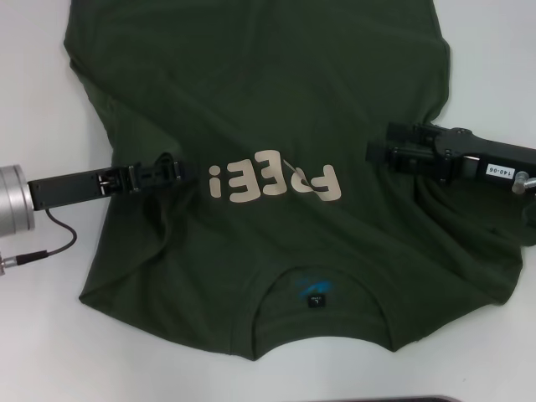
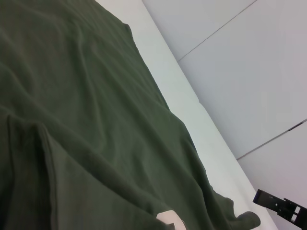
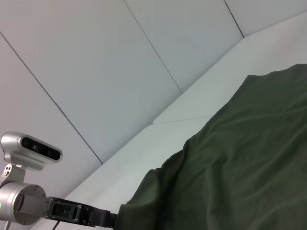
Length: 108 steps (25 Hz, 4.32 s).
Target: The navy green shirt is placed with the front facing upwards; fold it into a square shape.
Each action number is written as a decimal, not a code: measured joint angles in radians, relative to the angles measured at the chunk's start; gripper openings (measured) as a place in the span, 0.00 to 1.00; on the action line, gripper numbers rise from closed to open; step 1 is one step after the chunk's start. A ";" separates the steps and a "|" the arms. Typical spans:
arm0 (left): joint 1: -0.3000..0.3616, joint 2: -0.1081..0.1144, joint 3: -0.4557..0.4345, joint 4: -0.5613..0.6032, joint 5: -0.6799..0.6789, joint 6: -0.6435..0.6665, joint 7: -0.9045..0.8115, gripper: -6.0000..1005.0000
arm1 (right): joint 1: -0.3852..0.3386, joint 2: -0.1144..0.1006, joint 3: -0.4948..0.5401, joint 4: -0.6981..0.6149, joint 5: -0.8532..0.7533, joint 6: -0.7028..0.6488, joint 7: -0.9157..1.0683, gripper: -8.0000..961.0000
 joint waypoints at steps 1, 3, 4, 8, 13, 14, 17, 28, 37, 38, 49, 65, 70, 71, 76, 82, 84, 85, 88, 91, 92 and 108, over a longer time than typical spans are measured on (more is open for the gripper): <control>-0.002 -0.001 0.000 -0.001 0.001 0.000 0.000 0.41 | 0.000 0.000 0.000 0.000 0.000 0.000 0.000 0.95; -0.005 -0.002 0.000 -0.006 0.001 0.000 0.000 0.47 | 0.000 0.000 0.000 -0.001 0.000 0.000 0.000 0.95; -0.008 -0.002 0.000 -0.011 0.000 -0.001 0.000 0.53 | 0.000 0.000 0.000 -0.001 0.000 0.000 0.000 0.95; -0.019 -0.004 0.008 -0.027 -0.002 0.000 0.001 0.76 | 0.000 0.001 0.000 -0.004 0.000 -0.001 0.000 0.95; -0.025 -0.006 0.005 -0.032 -0.005 0.008 0.001 0.80 | 0.000 0.001 0.001 -0.004 0.000 -0.002 0.000 0.95; -0.024 -0.006 0.003 -0.027 -0.010 0.010 0.002 0.81 | 0.000 0.000 0.002 -0.004 0.000 -0.002 0.000 0.95; -0.010 -0.001 -0.001 -0.015 -0.049 0.011 0.020 0.83 | 0.000 -0.001 0.004 -0.004 0.000 -0.002 0.000 0.95; 0.043 0.020 -0.003 0.002 -0.159 -0.011 0.144 0.84 | 0.000 -0.004 0.022 -0.005 0.000 -0.004 0.007 0.95; 0.063 0.014 0.013 0.003 -0.150 -0.064 0.171 0.84 | 0.000 -0.005 0.027 -0.007 0.000 -0.005 0.009 0.95; 0.072 0.018 0.025 0.002 -0.150 -0.074 0.173 0.84 | 0.000 -0.006 0.027 -0.007 0.000 -0.004 0.010 0.95; 0.112 0.004 0.086 -0.008 -0.148 -0.101 0.176 0.84 | -0.002 -0.006 0.028 -0.006 0.000 -0.007 0.011 0.95; 0.108 -0.004 0.151 -0.041 -0.141 -0.162 0.176 0.84 | -0.012 -0.006 0.028 0.000 0.000 -0.012 0.007 0.95; 0.107 0.004 0.141 -0.033 -0.148 -0.151 0.173 0.84 | -0.017 -0.005 0.028 0.000 0.000 -0.014 0.007 0.95; 0.107 0.005 0.140 -0.031 -0.148 -0.151 0.172 0.84 | -0.018 -0.004 0.028 0.000 0.000 -0.016 0.007 0.95; 0.107 0.026 0.146 -0.022 -0.140 -0.148 0.146 0.84 | -0.021 -0.003 0.028 -0.003 0.000 -0.023 0.008 0.95; 0.107 0.040 0.157 -0.028 -0.125 -0.145 0.107 0.84 | -0.022 -0.003 0.032 -0.001 0.000 -0.023 0.008 0.95; 0.106 0.040 0.168 -0.030 -0.124 -0.145 0.101 0.84 | -0.022 -0.003 0.033 -0.001 0.000 -0.023 0.007 0.95; 0.105 0.039 0.177 -0.031 -0.124 -0.145 0.098 0.84 | -0.022 -0.004 0.033 -0.001 0.000 -0.023 0.007 0.95; 0.097 0.035 0.194 -0.032 -0.124 -0.144 0.095 0.84 | -0.022 -0.004 0.035 -0.005 0.000 -0.023 0.007 0.95; 0.087 0.033 0.200 -0.034 -0.124 -0.143 0.094 0.84 | -0.021 -0.003 0.035 -0.005 0.000 -0.024 0.008 0.95; 0.081 0.032 0.203 -0.036 -0.123 -0.143 0.094 0.84 | -0.021 -0.003 0.035 -0.006 0.000 -0.024 0.008 0.95; 0.018 0.011 0.232 -0.045 -0.123 -0.152 0.100 0.84 | -0.024 -0.006 0.040 -0.006 0.000 -0.034 0.009 0.95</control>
